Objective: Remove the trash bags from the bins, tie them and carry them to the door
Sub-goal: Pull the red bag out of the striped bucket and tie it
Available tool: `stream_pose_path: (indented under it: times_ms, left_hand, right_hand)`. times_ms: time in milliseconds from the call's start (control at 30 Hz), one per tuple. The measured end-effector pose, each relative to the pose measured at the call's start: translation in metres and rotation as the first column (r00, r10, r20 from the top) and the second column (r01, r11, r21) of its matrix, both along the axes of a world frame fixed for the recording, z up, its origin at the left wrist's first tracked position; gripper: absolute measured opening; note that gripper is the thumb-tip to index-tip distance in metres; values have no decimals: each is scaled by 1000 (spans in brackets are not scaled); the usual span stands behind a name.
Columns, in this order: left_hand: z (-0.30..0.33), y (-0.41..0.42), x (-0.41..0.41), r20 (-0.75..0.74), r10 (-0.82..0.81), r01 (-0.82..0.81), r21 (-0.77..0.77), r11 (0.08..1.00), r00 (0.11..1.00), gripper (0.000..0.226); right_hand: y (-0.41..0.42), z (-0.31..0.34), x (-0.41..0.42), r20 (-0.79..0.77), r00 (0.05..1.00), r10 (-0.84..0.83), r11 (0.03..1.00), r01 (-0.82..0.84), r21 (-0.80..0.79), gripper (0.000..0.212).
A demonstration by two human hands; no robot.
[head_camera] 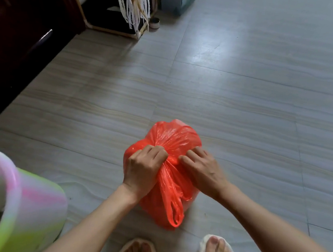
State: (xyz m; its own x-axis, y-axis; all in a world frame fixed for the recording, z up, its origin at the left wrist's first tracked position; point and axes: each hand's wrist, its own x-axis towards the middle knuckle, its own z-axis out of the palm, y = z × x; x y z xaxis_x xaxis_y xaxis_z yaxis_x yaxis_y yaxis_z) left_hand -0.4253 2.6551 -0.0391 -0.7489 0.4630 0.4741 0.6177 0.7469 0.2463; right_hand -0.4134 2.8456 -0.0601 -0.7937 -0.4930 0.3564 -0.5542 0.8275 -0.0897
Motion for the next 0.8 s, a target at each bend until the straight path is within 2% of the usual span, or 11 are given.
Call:
stream_pose_path:
  times_ms: [167,267,333,533,633,733,800]
  left_hand:
    - [-2,4,-4,-58,146,-141,81,987,988,19]
    - [-6,10,-9,17,282,-283,74,956,959,30]
    - [-8,14,-11,86,318,-324,69,944,944,36]
    - [-5,2,-9,171,41,-56,82,995,984,28]
    - [1,3,-5,194,41,-60,96,994,980,24]
    - [2,7,-2,225,93,-116,95,989,970,24]
    - [4,9,-2,353,105,-205,259,944,930,28]
  right_hand:
    - [-6,-2,13,39,999,-6,999,7,-36,15]
    - [-6,2,14,91,996,-8,999,13,-53,15]
    - [-7,6,16,146,989,-8,998,16,-54,7]
    - [-6,13,31,383,923,37,976,49,-213,12]
    - [-7,20,30,469,882,44,955,100,-279,16]
    - [-8,25,25,566,824,28,904,221,-367,27]
    - [-6,25,24,591,806,34,879,257,-401,32]
